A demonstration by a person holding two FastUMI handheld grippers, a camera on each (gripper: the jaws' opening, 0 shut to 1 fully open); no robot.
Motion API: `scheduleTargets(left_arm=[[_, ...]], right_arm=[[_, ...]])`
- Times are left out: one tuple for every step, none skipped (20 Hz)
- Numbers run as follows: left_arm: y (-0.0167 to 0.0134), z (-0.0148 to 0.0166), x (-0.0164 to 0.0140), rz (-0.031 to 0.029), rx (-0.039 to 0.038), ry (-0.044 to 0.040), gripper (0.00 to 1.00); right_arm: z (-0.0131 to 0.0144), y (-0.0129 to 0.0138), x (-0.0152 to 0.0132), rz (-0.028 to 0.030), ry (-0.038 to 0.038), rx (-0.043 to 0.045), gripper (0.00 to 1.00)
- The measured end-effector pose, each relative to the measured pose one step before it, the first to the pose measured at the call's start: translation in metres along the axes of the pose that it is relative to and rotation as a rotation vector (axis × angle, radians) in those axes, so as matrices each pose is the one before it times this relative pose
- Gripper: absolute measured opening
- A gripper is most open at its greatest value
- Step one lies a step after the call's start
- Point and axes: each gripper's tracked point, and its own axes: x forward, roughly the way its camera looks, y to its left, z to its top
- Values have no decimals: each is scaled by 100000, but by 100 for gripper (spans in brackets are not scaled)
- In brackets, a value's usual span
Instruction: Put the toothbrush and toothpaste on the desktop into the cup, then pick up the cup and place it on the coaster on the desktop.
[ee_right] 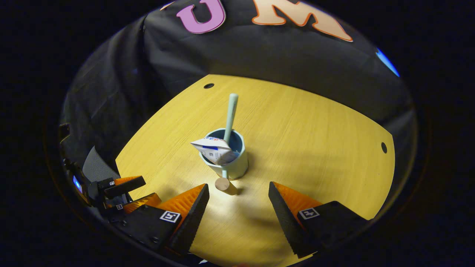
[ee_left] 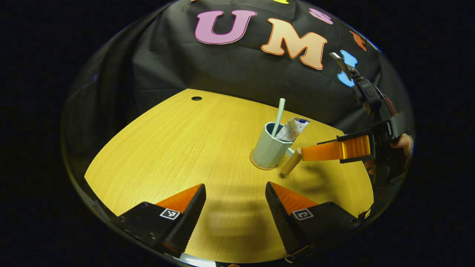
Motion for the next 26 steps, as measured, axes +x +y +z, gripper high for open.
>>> scheduleTargets(left_arm=[[-160, 233, 179, -253, 805, -213, 93], [-13, 8, -188, -445, 685, 305, 93], [-157, 183, -19, -430, 625, 237, 93], [-155, 236, 0, -411, 762, 69, 93], [-230, 379, 40, -496, 959, -478, 93], [-246, 305, 211, -424, 1002, -342, 93], [-307, 340, 286, -453, 989, -353, 93], [-213, 209, 168, -447, 830, -409, 93], [-318, -19, 40, -810, 582, 116, 93], [-332, 31, 115, -1039, 331, 277, 93], [-385, -39, 102, -1155, 214, 455, 93], [-394, -85, 241, -1248, 489, 574, 93], [-362, -196, 364, -1350, 496, 928, 93], [-443, -192, 322, -1418, 447, 1667, 93], [-409, 97, 274, -1462, 915, 457, 93], [-491, 503, 291, -1748, 1397, -1038, 93], [-413, 418, 284, -1597, 1553, -658, 93], [-345, 74, 180, -1144, 1526, 118, 93], [-381, 70, 255, -1218, 1554, 379, 93], [-287, 127, 143, -1096, 1098, 243, 93], [-352, 39, 250, -1238, 670, 357, 94], [-334, -109, 125, -1370, 299, 804, 94], [-281, -240, 45, -1134, 245, 800, 93], [-231, -22, 29, -1014, -24, 261, 93], [-157, -80, 61, -731, -193, 241, 93], [-71, -3, -32, -371, -124, 67, 94]], right_arm=[[-75, -829, -898, -1694, -3616, 1885, 96], [34, -845, -977, -1784, -4891, 1984, 99], [99, -994, -1267, -1621, -4931, 2324, 99], [-75, -753, -1079, -1007, -3188, 2007, 99], [-285, -994, -1204, -1723, -3180, 2463, 96], [-167, -956, -931, -1569, -2532, 2775, 99], [-440, -914, -683, -1433, -1720, 3082, 99], [-299, -1152, -744, -1980, -1674, 3599, 99], [-238, -965, -477, -1412, -971, 3047, 95], [-329, -795, -497, -1489, -433, 2337, 99], [-313, -1032, -580, -1581, -133, 1222, 99], [-273, -1061, -301, -2726, -461, 107, 95], [-196, -1266, -322, -3284, -384, -27, 95], [-73, -1070, -485, -2566, -98, 290, 99], [21, -786, -357, -2298, -425, 983, 99], [-48, -582, -278, -1527, -427, 1227, 95], [8, -579, -256, -1671, -700, 1018, 95], [135, -734, -376, -1781, -705, 636, 95], [-16, -524, -215, -1739, -483, 625, 99], [34, -490, -136, -1633, -457, 972, 95], [-13, -244, -172, -1006, -496, 1388, 99], [107, -147, -261, -707, -444, 1616, 95], [9, -231, -163, -663, -839, 1530, 99], [32, -270, -287, -799, -903, 1157, 99], [-68, -307, -350, -867, -468, 696, 99], [-130, -375, -310, -1063, -385, 405, 99]])
